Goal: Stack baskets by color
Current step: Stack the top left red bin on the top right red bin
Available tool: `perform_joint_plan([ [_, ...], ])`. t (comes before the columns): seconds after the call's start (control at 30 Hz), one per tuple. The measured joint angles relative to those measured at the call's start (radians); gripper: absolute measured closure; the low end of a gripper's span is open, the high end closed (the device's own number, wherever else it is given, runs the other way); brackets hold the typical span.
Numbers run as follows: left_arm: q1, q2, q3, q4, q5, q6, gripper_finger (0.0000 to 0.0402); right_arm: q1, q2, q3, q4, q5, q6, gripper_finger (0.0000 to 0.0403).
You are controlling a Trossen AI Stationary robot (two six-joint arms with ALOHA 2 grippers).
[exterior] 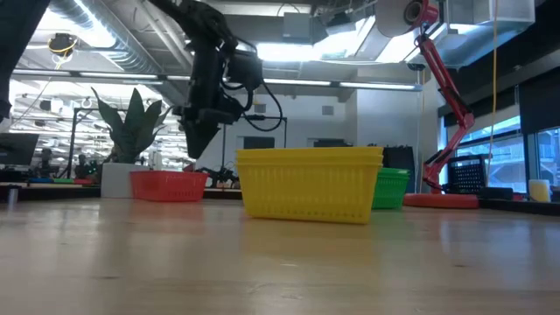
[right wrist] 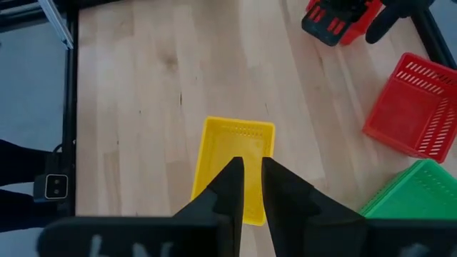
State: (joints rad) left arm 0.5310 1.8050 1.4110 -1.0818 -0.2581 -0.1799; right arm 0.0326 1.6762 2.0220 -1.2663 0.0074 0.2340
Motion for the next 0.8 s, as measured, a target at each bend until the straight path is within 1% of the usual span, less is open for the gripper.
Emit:
perform_joint_plan([
  [0.17, 0.025, -0.001, -0.02, 0.029, 0.075, 0.009, 0.0303, 0.0, -0.011, 0.0, 0.003, 0.001, -0.003, 0.0353],
  [0.27, 0.035, -0.001, -0.044, 0.069, 0.095, 0.025, 0.0303, 0.0, -0.013, 0.0, 0.004, 0.001, -0.004, 0.0353],
  [0.4, 0.038, -0.001, -0.075, 0.097, 0.096, 0.036, 0.0303, 0.0, -0.013, 0.0, 0.004, 0.002, -0.008, 0.0353],
  [0.53, 0.038, -0.002, -0.092, 0.119, 0.093, 0.082, 0.0303, 0.0, -0.013, 0.0, 0.004, 0.002, -0.008, 0.0353],
  [0.7, 0.038, -0.002, -0.134, 0.171, 0.095, 0.092, 0.0303, -0.002, -0.012, 0.0, 0.005, 0.002, -0.007, 0.0353],
  [0.8, 0.039, -0.002, -0.165, 0.199, 0.095, 0.135, 0.0303, -0.002, -0.012, 0.0, 0.005, 0.002, -0.004, 0.0353],
])
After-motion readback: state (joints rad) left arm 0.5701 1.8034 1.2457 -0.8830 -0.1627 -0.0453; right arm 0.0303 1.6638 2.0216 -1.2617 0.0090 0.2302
